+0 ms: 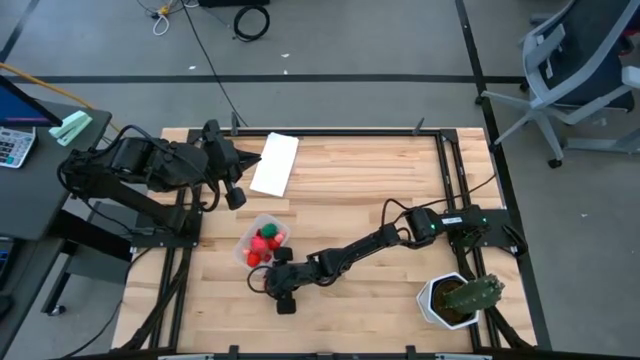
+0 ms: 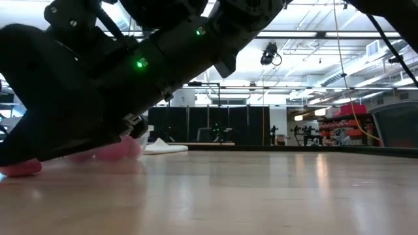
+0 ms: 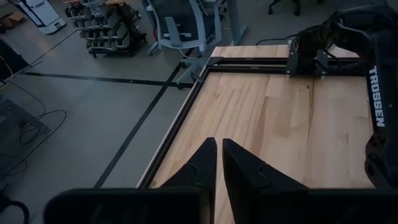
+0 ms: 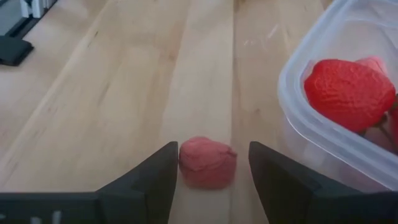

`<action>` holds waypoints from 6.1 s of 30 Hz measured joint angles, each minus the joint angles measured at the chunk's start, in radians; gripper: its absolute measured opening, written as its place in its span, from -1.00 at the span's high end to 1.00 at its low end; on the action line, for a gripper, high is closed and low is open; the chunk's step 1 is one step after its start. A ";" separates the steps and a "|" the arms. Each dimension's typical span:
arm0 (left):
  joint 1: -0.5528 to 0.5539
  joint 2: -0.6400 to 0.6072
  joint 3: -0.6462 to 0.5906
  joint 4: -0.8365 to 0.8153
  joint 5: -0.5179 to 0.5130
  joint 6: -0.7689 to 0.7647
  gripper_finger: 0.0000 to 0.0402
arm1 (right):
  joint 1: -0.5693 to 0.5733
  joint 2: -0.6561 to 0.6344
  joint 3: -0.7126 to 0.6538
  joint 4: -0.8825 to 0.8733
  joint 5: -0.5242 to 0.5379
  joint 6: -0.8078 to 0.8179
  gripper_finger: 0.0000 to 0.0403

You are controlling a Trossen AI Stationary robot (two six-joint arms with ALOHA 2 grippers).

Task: Pick and placing Produce into tupperware
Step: Put the peach into the transparent bin, then return to Home Position

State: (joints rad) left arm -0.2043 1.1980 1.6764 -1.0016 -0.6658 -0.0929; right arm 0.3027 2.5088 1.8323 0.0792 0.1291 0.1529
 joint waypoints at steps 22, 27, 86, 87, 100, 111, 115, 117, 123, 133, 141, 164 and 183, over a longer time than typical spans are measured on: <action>0.000 0.000 -0.001 -0.026 0.000 0.002 0.84 | 0.009 -0.065 0.005 -0.019 -0.026 0.002 0.90; 0.000 0.000 -0.001 -0.030 0.000 0.000 0.87 | -0.001 -0.165 0.009 -0.034 0.058 -0.084 0.87; -0.116 -0.454 -0.203 -0.306 0.004 -0.345 0.86 | 0.269 -1.505 -0.598 -1.122 0.666 0.392 0.14; -0.120 -0.481 -0.273 -0.232 0.004 -0.319 0.87 | 0.281 -1.538 -0.696 -1.041 0.664 0.401 0.14; -0.121 -0.641 -1.145 1.245 0.255 0.195 0.84 | 0.188 -1.938 -1.477 0.150 0.322 -0.060 0.13; 0.153 -0.658 -1.237 1.347 0.268 0.131 0.85 | -0.227 -2.114 -1.521 -0.002 -0.020 -0.014 0.13; 0.213 -0.739 -1.229 1.224 0.415 0.090 0.86 | -0.274 -2.126 -1.532 -0.049 -0.142 0.027 0.13; 0.218 -0.780 -1.230 1.112 0.479 0.048 0.85 | -0.271 -2.127 -1.562 -0.051 -0.167 0.038 0.13; 0.217 -0.872 -1.335 1.217 0.487 0.026 0.82 | -0.278 -2.133 -1.736 0.243 -0.047 0.029 0.13; 0.235 -0.914 -1.653 1.690 0.463 0.072 0.88 | -0.283 -2.134 -1.821 0.287 -0.053 0.117 0.13; 0.241 -0.914 -1.666 1.570 0.452 0.052 0.88 | -0.283 -2.135 -1.822 0.206 0.006 0.157 0.13; 0.241 -0.911 -1.667 1.288 0.371 0.052 0.87 | -0.283 -2.132 -1.807 0.072 0.020 0.160 0.13; 0.231 -1.009 -1.668 1.284 0.371 0.052 0.82 | -0.282 -2.138 -1.810 0.070 0.019 0.159 0.13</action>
State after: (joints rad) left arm 0.0269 0.1889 0.0086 0.2821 -0.2949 -0.0409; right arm 0.0208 0.3706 0.0219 0.1492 0.1486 0.3122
